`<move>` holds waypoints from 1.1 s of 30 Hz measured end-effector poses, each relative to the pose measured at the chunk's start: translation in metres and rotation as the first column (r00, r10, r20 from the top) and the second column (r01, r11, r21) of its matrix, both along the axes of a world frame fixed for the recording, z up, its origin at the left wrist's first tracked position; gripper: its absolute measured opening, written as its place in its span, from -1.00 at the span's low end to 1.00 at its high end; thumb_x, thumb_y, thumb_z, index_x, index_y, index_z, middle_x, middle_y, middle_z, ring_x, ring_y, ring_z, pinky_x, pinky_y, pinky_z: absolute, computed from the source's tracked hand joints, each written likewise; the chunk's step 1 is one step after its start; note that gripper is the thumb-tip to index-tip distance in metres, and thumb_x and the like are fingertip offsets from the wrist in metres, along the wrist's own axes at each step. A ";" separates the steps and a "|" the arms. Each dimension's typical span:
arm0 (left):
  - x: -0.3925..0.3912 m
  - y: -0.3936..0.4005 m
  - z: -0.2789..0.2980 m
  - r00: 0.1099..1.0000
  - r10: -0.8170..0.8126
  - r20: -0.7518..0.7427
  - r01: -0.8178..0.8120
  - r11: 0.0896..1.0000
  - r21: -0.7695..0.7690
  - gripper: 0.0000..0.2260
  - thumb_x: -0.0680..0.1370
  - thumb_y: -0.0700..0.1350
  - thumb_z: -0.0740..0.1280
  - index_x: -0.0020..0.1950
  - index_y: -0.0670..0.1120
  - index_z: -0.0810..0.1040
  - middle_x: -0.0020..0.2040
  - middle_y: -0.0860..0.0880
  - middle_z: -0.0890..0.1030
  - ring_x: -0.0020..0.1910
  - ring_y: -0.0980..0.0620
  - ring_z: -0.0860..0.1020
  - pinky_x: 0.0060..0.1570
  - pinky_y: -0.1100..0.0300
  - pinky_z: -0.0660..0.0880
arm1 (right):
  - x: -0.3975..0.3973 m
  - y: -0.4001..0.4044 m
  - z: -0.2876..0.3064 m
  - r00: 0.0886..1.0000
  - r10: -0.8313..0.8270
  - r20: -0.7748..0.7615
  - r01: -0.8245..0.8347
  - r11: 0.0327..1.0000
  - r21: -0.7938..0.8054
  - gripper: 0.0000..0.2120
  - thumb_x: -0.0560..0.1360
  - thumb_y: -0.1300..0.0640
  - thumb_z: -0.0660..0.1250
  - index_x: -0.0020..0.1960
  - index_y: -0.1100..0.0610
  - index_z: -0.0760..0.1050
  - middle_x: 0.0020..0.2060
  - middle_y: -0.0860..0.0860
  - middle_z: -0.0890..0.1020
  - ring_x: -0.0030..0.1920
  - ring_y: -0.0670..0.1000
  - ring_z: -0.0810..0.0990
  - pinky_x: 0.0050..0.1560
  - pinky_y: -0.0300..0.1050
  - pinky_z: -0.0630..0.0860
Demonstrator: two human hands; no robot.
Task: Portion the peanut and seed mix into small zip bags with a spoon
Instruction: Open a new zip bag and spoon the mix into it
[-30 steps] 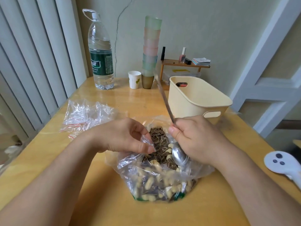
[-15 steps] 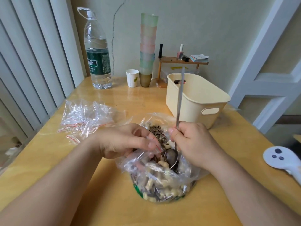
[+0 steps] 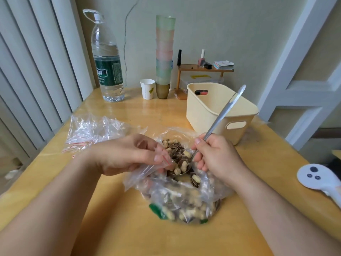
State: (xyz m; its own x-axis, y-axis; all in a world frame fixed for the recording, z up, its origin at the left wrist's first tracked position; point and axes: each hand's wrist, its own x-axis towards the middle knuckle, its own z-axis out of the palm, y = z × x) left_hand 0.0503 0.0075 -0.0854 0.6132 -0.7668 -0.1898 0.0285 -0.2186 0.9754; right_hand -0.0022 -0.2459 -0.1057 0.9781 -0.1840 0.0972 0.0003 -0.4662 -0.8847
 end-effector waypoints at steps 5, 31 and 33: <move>0.003 0.014 0.010 0.997 -0.083 0.001 0.083 0.996 0.039 -0.50 0.41 0.06 0.62 0.19 -0.25 0.67 0.17 -0.43 0.62 0.12 -0.46 0.61 0.18 -0.46 0.51 | 0.011 -0.007 0.014 0.996 -0.034 0.086 0.031 0.999 0.036 -0.73 0.69 0.08 0.25 -0.14 0.12 0.59 -0.43 0.01 0.62 -0.45 -0.02 0.57 -0.33 -0.09 0.50; -0.008 -0.054 -0.019 0.444 0.277 0.852 -0.642 0.762 0.087 -0.33 0.25 0.52 0.36 0.27 0.24 0.61 -0.05 0.30 0.68 0.03 0.33 0.63 -0.01 0.10 0.66 | 0.014 -0.034 0.021 0.865 0.046 0.500 -0.049 0.999 -0.007 -0.89 0.58 -0.16 0.35 0.00 -0.15 0.60 -0.34 -0.01 0.67 -0.35 0.03 0.67 -0.20 0.21 0.65; -0.009 -0.056 -0.018 0.451 0.314 0.835 -0.667 0.741 0.081 -0.32 0.21 0.53 0.36 0.25 0.25 0.62 -0.10 0.32 0.66 0.00 0.36 0.62 -0.03 0.14 0.65 | 0.013 -0.029 0.020 0.824 0.093 0.559 -0.058 0.995 -0.081 -0.88 0.61 -0.11 0.37 -0.05 -0.12 0.61 -0.38 -0.03 0.64 -0.34 0.03 0.66 -0.23 0.15 0.63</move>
